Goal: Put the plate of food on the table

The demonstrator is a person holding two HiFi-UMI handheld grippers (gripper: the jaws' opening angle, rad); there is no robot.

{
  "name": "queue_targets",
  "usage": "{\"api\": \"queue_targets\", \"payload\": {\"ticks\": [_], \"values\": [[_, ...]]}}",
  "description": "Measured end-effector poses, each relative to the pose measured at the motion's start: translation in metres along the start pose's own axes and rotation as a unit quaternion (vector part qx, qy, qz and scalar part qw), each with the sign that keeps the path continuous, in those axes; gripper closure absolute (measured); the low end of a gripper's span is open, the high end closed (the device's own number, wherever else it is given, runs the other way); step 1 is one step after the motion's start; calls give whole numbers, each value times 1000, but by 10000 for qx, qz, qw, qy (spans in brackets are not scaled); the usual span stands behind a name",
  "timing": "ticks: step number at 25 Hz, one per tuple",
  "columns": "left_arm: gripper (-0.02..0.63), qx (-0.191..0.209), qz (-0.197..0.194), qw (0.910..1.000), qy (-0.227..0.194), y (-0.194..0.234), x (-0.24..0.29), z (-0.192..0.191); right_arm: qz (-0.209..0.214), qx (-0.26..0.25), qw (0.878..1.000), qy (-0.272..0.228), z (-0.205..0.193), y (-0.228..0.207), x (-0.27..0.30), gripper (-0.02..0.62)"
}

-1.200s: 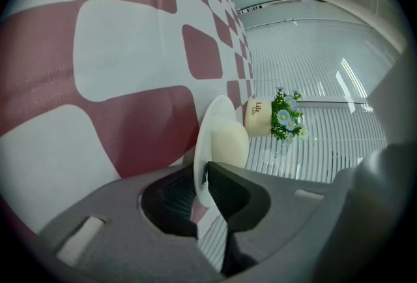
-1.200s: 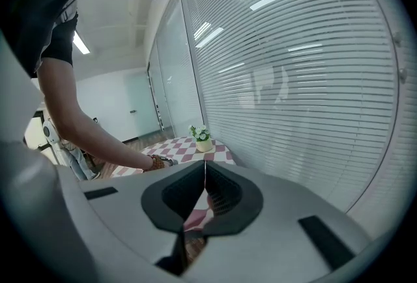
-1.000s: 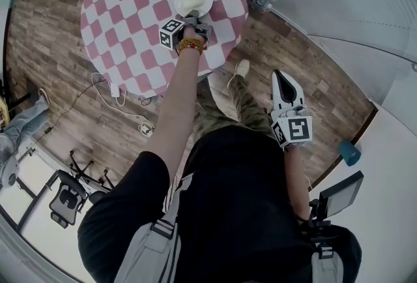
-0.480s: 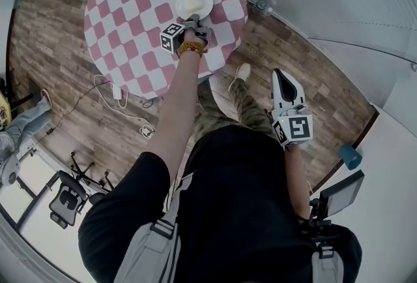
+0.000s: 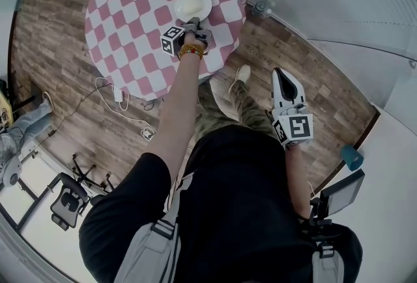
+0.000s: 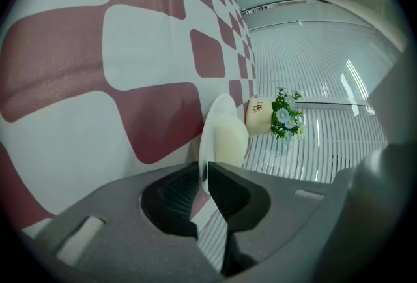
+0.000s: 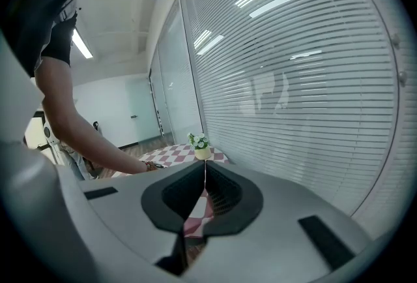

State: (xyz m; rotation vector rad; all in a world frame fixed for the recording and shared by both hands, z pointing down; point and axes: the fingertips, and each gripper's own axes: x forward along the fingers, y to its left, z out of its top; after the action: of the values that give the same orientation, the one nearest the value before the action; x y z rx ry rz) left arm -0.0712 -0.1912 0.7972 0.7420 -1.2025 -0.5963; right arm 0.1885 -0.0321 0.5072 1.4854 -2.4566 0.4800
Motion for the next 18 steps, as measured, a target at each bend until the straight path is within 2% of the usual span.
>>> {"api": "queue_targets", "payload": {"ticks": [9,18], "values": [[578,-109,81,9999,-46,12,-7,-4,60,-83,9999,-29,2,2,-3,583],[578,-162,-27,9998,-59,7,-26,-18,237,-102,9995,-158,12,2,5,583]]}}
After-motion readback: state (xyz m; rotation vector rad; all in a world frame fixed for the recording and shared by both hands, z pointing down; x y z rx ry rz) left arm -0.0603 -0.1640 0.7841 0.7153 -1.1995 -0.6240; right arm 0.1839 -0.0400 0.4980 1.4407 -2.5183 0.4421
